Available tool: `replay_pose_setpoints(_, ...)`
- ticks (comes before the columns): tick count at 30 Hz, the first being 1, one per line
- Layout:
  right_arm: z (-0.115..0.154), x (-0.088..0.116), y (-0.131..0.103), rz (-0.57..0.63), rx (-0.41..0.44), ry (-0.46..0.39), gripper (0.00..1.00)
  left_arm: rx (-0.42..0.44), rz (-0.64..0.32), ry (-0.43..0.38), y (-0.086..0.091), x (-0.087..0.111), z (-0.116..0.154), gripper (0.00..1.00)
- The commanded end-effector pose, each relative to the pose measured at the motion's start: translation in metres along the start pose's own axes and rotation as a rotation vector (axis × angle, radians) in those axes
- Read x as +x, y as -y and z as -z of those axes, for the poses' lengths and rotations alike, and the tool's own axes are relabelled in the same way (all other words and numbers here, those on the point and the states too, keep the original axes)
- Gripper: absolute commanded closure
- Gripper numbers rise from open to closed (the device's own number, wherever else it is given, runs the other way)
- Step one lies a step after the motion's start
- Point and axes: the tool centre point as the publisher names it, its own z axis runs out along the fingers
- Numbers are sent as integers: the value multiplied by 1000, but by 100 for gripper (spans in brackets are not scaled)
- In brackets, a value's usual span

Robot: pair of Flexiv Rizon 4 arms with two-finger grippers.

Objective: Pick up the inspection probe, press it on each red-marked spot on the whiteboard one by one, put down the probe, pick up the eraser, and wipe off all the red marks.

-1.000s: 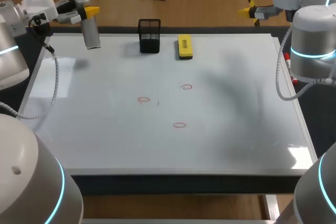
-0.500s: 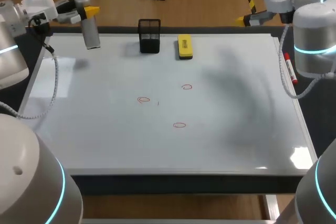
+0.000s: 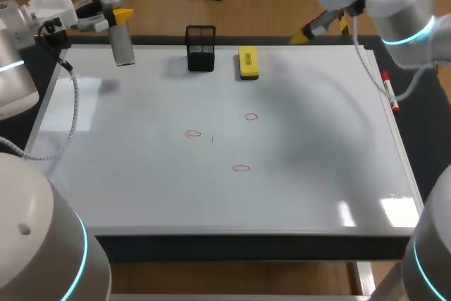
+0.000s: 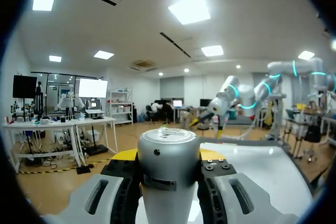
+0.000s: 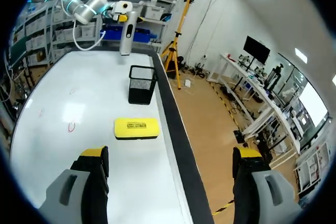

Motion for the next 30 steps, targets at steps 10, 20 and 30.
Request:
replay_pose_setpoints(10,-50,14,-7,797,649,-559,0,1,-1,3,1,0,0,100)
replay_pose_setpoints(20,-51,19,-13,846,649,-549,0,1,-1,3,1,0,0,100)
replay_pose_setpoints(30,-51,19,-13,846,649,-549,0,1,-1,3,1,0,0,100)
